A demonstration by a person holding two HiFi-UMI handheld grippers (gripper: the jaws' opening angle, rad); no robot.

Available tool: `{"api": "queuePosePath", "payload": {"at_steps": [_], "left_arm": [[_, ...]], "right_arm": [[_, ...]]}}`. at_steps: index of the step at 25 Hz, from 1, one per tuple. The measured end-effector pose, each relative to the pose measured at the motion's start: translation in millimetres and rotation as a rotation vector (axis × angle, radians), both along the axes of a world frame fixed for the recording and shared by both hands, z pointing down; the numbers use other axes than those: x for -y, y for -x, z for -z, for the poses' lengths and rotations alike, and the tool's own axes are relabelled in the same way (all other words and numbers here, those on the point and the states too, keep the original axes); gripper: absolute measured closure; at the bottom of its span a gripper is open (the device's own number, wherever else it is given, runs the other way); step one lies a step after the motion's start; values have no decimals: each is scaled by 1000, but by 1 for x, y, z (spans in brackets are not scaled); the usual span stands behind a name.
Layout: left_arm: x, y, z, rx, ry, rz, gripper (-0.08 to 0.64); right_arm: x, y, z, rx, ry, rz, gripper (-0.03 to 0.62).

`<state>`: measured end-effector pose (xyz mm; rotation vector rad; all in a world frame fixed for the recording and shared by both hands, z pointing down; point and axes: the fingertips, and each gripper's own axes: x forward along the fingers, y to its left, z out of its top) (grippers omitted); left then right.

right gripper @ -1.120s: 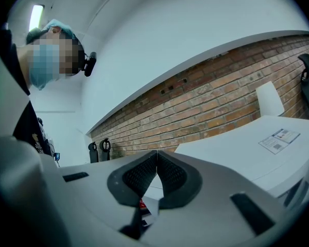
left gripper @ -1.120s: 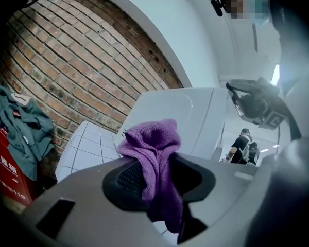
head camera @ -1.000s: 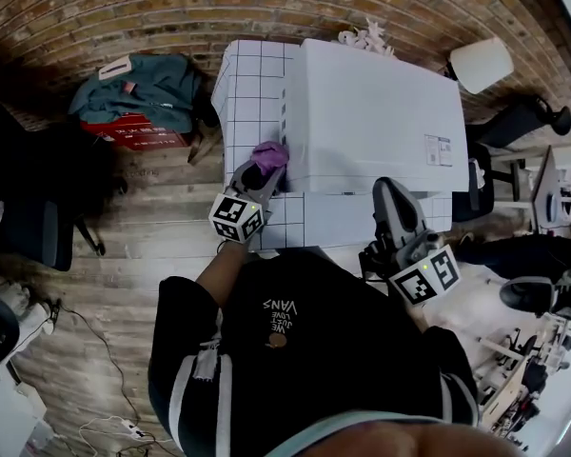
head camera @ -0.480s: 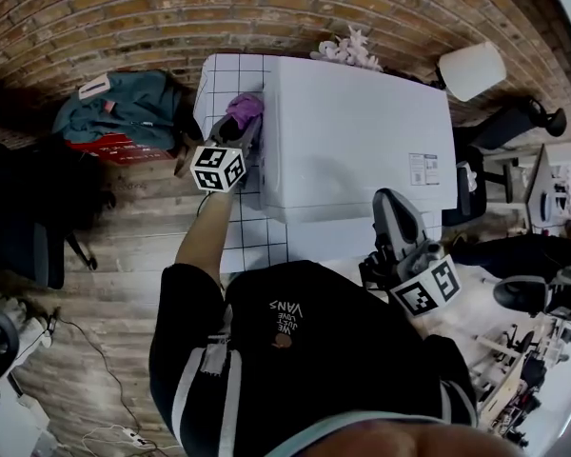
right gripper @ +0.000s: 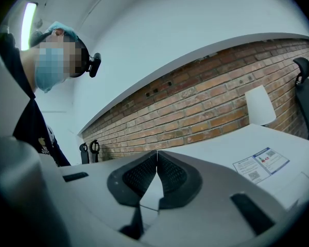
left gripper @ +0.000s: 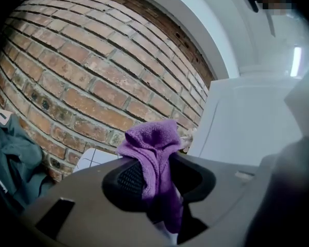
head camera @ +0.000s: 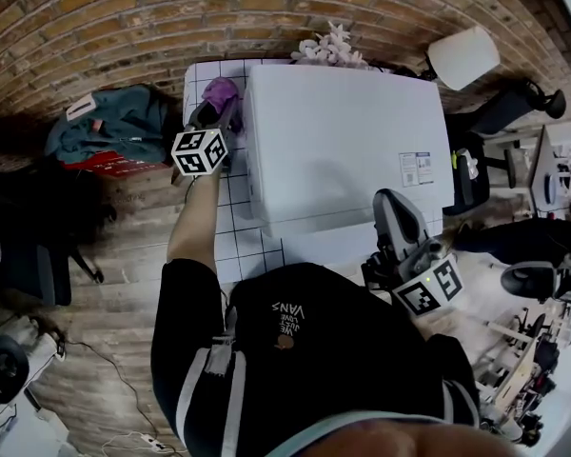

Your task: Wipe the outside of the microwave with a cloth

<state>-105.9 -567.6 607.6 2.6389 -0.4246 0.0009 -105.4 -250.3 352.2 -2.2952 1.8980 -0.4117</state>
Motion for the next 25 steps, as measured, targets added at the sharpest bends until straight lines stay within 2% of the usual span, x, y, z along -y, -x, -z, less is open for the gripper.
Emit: {"api": "queuePosePath", "payload": {"at_steps": [5, 11, 19, 23, 25], "left_arm": [[-10, 13, 12, -3, -23, -19, 428], [-40, 51, 61, -64, -128, -67, 428], [-99, 116, 133, -133, -255, -178, 428], [-135, 140, 157, -135, -287, -230, 428], [-155, 150, 167, -141, -278, -246, 428]], "right_arm": [[-3, 4, 3, 7, -27, -4, 592], [-14, 23, 3, 29, -85, -31, 592], [-51, 51, 5, 31, -142, -115, 592], [-76, 59, 5, 32, -153, -162, 592], [-89, 61, 6, 28, -156, -179, 592]]}}
